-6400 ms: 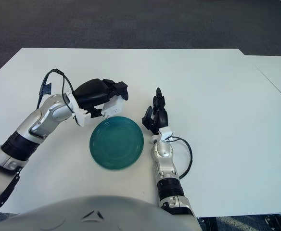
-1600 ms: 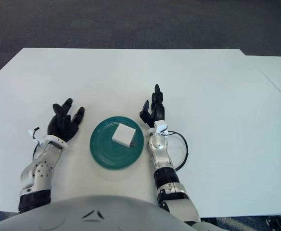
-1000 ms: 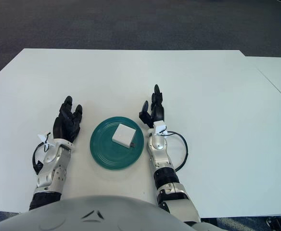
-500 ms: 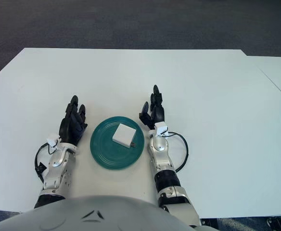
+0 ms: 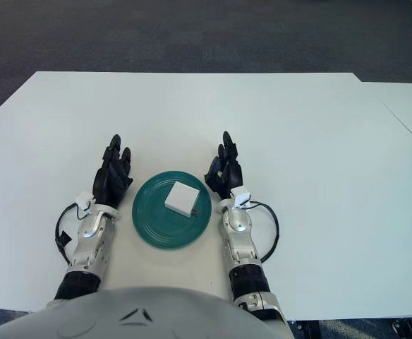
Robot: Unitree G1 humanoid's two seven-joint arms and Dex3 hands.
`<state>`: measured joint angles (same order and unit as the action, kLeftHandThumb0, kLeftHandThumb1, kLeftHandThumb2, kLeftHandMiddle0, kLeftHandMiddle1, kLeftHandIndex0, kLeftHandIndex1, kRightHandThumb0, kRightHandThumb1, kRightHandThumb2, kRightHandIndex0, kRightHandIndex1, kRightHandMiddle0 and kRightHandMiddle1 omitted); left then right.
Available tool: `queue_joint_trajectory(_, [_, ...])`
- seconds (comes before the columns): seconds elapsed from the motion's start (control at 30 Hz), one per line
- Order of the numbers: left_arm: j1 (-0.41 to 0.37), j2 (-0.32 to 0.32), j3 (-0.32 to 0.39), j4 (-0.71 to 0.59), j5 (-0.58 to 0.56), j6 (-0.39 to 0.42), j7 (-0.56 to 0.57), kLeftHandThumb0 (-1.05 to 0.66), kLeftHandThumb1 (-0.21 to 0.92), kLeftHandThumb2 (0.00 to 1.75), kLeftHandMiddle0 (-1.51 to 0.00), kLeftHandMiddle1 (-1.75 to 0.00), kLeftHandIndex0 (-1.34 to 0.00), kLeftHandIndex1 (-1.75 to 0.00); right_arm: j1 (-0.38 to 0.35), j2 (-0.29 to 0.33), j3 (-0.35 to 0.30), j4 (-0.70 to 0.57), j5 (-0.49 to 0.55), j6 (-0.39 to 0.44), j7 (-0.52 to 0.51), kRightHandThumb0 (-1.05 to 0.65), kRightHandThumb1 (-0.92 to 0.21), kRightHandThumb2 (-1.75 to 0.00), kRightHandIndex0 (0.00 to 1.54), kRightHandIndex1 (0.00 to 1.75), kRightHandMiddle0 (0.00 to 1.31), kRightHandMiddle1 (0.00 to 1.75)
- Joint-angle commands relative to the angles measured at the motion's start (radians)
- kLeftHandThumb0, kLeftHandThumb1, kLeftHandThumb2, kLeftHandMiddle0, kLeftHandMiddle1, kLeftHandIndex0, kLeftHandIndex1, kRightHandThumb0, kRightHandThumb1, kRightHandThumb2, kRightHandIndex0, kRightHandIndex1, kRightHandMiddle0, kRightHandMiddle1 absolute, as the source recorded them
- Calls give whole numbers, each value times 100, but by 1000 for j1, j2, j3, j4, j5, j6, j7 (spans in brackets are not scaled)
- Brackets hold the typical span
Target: Put the charger into the plate.
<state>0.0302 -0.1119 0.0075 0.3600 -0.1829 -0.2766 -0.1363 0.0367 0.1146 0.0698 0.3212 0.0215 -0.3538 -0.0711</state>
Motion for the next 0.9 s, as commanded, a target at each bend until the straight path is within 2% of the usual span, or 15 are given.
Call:
queue_joint_trajectory(0.0, [38,-17,2,108,30,-9,30,-105,92,106,0,0,0,0,93,24,-2,18,10,107,-11,-77,-92,-103,1,0,1,6])
queue_joint_trajectory(0.17, [38,-26,4,139,69,-83,63,-105,92,105,0,0,0,0,109,21,-8,-6,23,87,1,-78,-92,-102,0,0,1,7])
queue_joint_trajectory(0.3, [82,-24,-6,6,68,-55,71,-105,92,105,0,0,0,0,107,10,-20,-18,29,105,6,-77,-92,-100,0,0,0,6])
queue_joint_trajectory(0.57, [81,-49,-9,29,48,-77,72,-105,92,103,0,0,0,0,104,-12,-38,-19,16,124,3,-78,-92,-97,0,0,0,5])
queue_joint_trajectory(0.87, [94,-56,-35,21,82,-118,107,-105,92,101,0,0,0,0,119,-17,-63,-38,23,120,2,-82,-92,-96,1,0,1,6])
